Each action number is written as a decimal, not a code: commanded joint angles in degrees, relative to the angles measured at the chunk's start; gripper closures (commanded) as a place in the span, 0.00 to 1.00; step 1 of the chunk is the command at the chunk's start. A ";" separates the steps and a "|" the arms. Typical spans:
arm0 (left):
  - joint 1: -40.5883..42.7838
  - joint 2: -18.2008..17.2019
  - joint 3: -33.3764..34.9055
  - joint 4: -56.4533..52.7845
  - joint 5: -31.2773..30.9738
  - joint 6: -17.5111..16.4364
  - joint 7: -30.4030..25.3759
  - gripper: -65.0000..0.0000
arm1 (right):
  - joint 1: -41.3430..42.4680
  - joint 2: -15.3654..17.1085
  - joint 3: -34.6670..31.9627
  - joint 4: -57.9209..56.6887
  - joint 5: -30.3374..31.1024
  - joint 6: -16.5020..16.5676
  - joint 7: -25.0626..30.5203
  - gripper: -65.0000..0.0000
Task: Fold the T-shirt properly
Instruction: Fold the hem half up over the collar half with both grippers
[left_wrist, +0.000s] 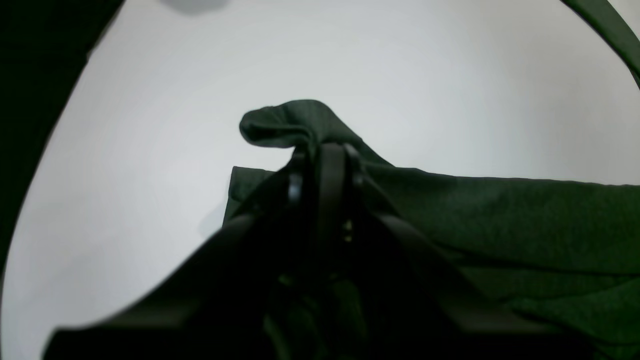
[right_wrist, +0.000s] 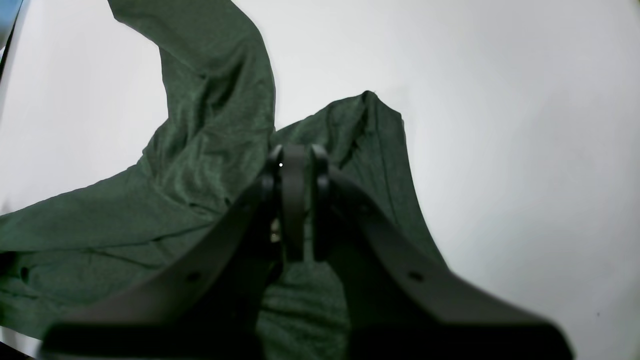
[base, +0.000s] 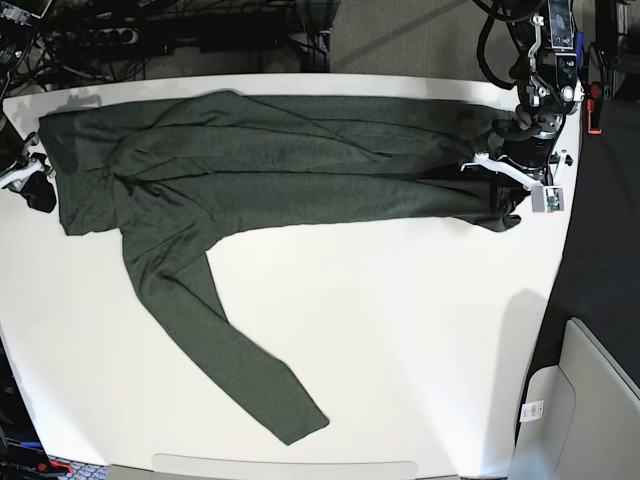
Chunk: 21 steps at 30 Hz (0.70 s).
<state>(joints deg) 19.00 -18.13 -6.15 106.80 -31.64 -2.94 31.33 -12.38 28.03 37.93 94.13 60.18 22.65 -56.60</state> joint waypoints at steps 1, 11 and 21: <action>-0.24 -0.64 -0.13 1.02 -0.05 -0.01 0.54 1.00 | 0.56 1.11 0.27 1.04 1.14 -0.02 1.17 0.99; -6.13 -0.38 -0.57 0.67 0.12 2.19 18.73 0.89 | 2.05 0.67 0.18 0.77 0.87 -0.02 1.26 0.99; -7.62 -0.73 -0.48 1.28 0.12 11.86 22.43 0.66 | 9.00 -2.14 -0.26 0.51 -8.10 -0.37 1.52 0.96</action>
<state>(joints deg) 11.73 -18.15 -6.28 106.85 -31.48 8.82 54.43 -4.25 24.51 37.39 93.80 51.20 22.13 -56.58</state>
